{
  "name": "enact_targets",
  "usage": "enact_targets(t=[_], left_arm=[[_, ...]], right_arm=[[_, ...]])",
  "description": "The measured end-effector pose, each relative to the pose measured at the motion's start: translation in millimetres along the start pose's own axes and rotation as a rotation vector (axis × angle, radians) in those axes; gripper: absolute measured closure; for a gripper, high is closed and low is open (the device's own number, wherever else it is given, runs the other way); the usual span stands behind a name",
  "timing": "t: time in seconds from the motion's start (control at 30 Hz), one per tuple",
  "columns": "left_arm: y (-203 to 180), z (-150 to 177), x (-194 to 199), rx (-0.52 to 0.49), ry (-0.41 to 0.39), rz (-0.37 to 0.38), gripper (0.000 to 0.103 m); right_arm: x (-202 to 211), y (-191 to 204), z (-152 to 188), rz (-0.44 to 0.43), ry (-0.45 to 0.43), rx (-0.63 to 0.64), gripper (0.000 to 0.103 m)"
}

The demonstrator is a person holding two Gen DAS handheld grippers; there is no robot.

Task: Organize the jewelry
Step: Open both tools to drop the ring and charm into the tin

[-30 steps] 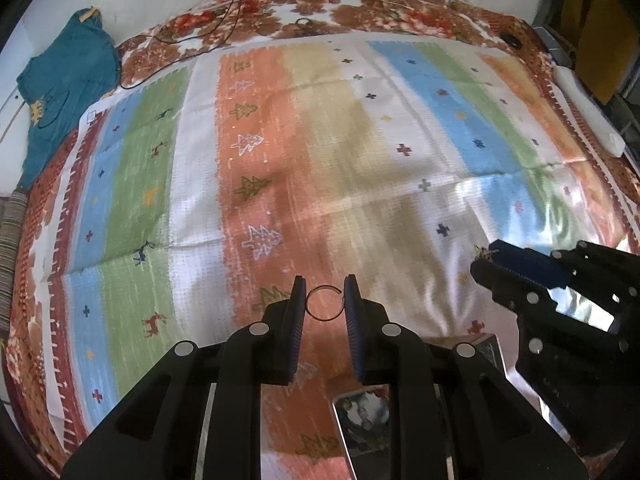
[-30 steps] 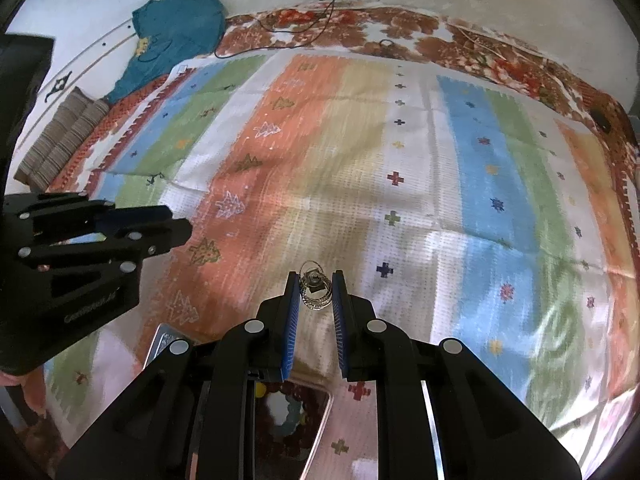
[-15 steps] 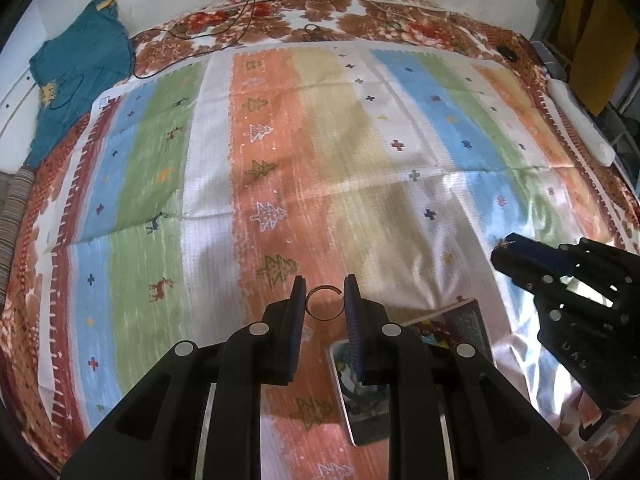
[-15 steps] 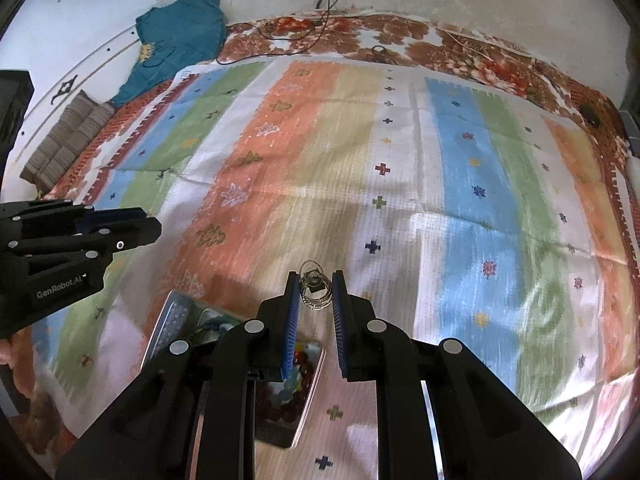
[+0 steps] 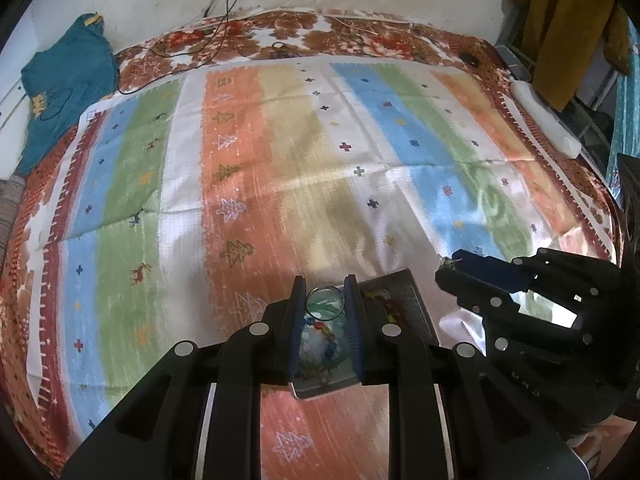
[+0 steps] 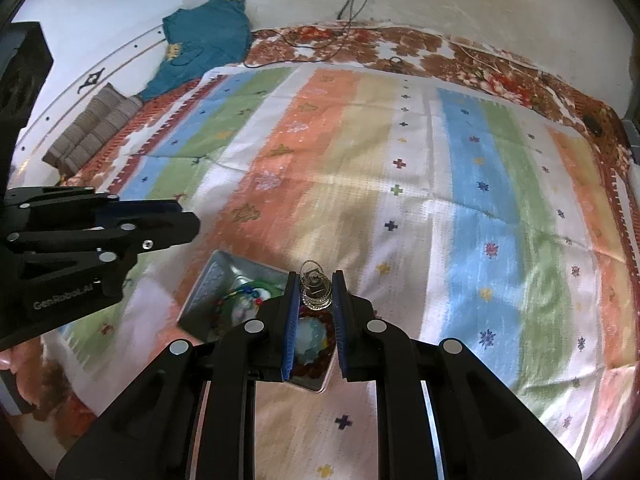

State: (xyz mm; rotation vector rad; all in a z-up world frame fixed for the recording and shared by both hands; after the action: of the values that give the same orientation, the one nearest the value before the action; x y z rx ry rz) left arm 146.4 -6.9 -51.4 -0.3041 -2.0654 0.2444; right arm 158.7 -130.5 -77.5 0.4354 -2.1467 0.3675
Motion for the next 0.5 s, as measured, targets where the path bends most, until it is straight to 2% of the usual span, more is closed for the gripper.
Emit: enact_targets(t=[0.23, 0.37, 0.5], left_arm=[[5, 11, -1, 0.045, 0.018, 0.018, 0.084], [12, 15, 3, 0.076, 0.009, 0.016, 0.084], [14, 17, 6, 0.09, 0.001, 0.036, 0.08]], right_arm=[[7, 9, 5, -0.009, -0.021, 0.031, 0.085], [8, 7, 10, -0.008, -0.011, 0.027, 0.075], [11, 3, 14, -0.005, -0.012, 0.011, 0.07]])
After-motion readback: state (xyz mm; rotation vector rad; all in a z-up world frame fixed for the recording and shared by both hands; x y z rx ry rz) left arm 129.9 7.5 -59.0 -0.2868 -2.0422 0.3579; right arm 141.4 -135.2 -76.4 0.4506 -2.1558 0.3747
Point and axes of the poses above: each gripper's, at about its wrist camera, not at the fingertips, and x roughly against the way its jaws point, y to its left, z to its underside, the point moved 2 cm from there along -x, roughly the way its jaws point, and after that the axes turned 13 degrees about z, right-handed, at the moved point
